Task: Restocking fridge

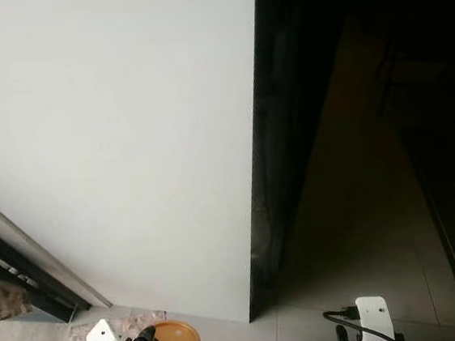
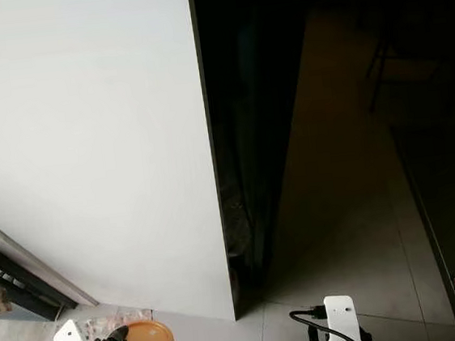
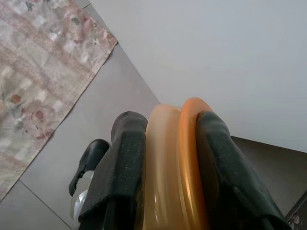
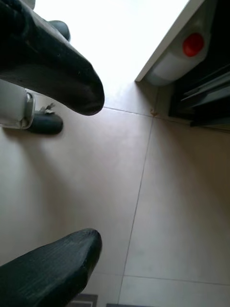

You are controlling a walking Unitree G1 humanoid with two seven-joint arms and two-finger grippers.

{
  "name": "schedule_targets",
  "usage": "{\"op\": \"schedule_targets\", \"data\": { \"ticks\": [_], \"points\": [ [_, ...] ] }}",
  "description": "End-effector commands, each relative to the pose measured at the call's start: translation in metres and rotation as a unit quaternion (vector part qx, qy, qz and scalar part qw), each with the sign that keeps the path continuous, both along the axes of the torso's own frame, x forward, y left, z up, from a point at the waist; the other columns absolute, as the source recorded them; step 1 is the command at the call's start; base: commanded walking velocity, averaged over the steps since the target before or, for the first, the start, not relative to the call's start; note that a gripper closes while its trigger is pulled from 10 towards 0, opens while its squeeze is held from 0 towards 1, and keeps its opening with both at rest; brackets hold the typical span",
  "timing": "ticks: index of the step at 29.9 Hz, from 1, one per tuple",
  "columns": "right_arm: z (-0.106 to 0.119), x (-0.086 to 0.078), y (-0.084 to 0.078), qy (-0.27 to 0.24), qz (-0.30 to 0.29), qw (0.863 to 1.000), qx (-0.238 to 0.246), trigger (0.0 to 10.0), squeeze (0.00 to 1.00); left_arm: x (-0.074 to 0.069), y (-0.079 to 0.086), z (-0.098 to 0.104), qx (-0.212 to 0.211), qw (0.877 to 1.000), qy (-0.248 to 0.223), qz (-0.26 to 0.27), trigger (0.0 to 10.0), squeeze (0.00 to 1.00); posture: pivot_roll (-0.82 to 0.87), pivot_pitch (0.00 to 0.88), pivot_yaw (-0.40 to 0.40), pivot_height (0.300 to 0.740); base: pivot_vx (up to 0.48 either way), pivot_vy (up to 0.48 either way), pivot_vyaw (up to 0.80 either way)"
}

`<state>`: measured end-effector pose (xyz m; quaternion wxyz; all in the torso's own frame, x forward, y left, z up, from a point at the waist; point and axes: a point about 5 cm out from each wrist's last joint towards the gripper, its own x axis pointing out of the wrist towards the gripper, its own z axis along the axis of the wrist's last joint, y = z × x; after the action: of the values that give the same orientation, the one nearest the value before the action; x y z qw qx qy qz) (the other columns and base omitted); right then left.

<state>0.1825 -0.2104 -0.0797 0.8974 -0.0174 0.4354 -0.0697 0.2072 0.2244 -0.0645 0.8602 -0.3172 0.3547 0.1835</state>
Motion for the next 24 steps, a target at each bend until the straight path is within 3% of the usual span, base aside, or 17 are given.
{"op": "schedule_targets", "data": {
  "ticks": [1, 6, 17, 24],
  "points": [
    [-0.003, -0.006, -0.002, 0.012, -0.006, 1.000, 0.002, 10.0, 0.00, 0.001, -0.004, -0.001, -0.006, 1.000, 0.001, -0.008, 10.0, 0.00, -0.01, 0.037, 0.015, 0.740, 0.300, 0.000, 0.00],
    [-0.003, -0.007, -0.002, 0.014, -0.004, 1.000, 0.001, 10.0, 0.00, 0.000, -0.005, -0.001, -0.006, 1.000, 0.002, -0.013, 10.0, 0.00, -0.01, 0.034, 0.014, 0.740, 0.295, 0.000, 0.00],
    [-0.002, -0.005, 0.001, 0.005, -0.003, 1.000, 0.005, 10.0, 0.00, 0.000, -0.004, -0.001, -0.006, 1.000, 0.000, -0.010, 10.0, 0.00, -0.01, 0.035, 0.015, 0.740, 0.000, 0.000, 0.00],
    [0.011, 0.017, 0.006, -0.063, 0.019, 0.998, -0.013, 10.0, 0.00, -0.002, -0.004, -0.002, -0.006, 1.000, 0.003, -0.012, 10.0, 0.00, -0.01, 0.042, 0.010, 0.740, 0.000, 0.000, 0.00]
  ]
}}
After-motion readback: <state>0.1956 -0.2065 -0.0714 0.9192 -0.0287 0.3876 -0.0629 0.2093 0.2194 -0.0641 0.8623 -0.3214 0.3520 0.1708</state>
